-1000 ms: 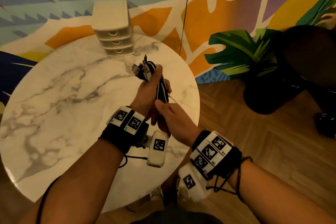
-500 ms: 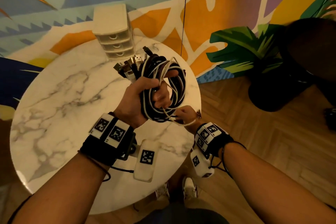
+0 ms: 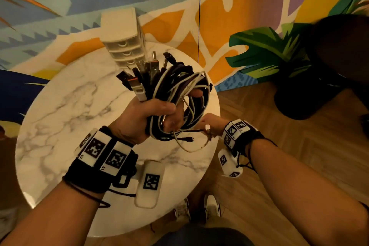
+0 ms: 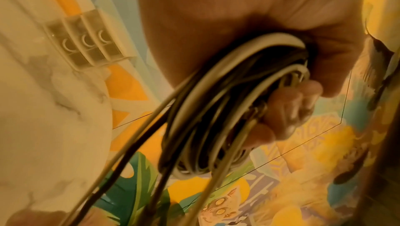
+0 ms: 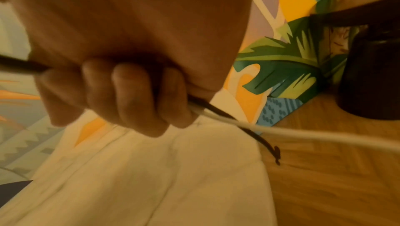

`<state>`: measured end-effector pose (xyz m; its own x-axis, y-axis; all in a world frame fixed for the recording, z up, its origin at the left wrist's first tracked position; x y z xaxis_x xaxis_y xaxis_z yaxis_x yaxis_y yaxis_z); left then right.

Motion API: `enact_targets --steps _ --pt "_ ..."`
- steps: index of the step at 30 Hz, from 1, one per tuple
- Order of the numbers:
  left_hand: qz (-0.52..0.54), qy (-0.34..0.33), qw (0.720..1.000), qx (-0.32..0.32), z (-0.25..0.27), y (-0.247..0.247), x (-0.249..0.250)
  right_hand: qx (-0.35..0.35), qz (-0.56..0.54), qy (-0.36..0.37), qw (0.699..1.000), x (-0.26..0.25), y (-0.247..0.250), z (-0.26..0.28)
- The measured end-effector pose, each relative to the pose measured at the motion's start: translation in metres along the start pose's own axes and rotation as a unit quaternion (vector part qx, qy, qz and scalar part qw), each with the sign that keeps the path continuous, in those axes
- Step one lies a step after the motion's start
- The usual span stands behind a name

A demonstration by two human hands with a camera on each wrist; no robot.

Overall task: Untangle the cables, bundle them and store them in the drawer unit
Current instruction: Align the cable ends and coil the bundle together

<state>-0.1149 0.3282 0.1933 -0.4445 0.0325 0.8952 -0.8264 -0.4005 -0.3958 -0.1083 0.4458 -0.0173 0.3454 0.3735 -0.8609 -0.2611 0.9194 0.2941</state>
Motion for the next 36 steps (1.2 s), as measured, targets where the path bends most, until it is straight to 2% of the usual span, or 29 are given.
enact_targets --steps 3,6,10,13,14,17,18,22,27,31,34,36 --pt "-0.101 0.048 0.990 0.085 0.005 0.014 -0.015 -0.003 0.073 -0.006 0.997 -0.014 0.023 0.004" --pt "-0.206 0.137 0.956 0.157 0.012 0.026 -0.040 0.014 0.161 0.030 0.986 -0.037 0.048 0.007" --pt "-0.271 0.191 0.926 0.180 0.010 0.040 -0.068 0.012 0.241 0.060 0.969 -0.065 0.058 0.015" --pt "-0.343 0.226 0.893 0.186 0.007 0.053 -0.084 0.033 0.246 0.071 0.966 -0.083 0.055 0.022" --pt "-0.371 0.234 0.877 0.196 0.006 0.056 -0.089 0.040 0.242 0.078 0.966 -0.090 0.053 0.024" --pt "-0.398 0.225 0.855 0.247 0.001 0.065 -0.095 0.038 0.243 0.109 0.963 -0.110 0.041 0.028" --pt "-0.391 0.214 0.853 0.270 0.000 0.067 -0.094 0.044 0.242 0.118 0.962 -0.115 0.038 0.029" --pt "-0.284 0.167 0.879 0.346 -0.006 0.068 -0.088 0.088 0.202 0.139 0.966 -0.126 0.028 0.029" --pt "-0.128 0.117 0.915 0.365 -0.017 0.066 -0.086 0.172 0.019 0.124 0.977 -0.123 0.018 0.034" --pt "-0.022 0.083 0.933 0.349 -0.025 0.061 -0.090 0.205 -0.124 0.118 0.964 -0.115 0.010 0.042" --pt "0.087 0.058 0.928 0.358 -0.026 0.064 -0.092 0.206 -0.121 0.144 0.960 -0.110 0.000 0.045" --pt "0.099 0.056 0.922 0.370 -0.026 0.067 -0.091 0.208 -0.083 0.166 0.960 -0.111 -0.002 0.045"
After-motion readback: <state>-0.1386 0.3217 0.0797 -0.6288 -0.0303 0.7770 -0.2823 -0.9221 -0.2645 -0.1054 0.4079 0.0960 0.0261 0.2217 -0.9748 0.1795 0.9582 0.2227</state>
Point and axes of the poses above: each hand's wrist, its own z-axis away from the middle knuckle, its own y-axis out of the back of the hand, x = y × z, the point moved 8 cm from there along -z, towards the middle knuckle, and after that the axes turned 14 degrees about y, right-handed, at the moved point
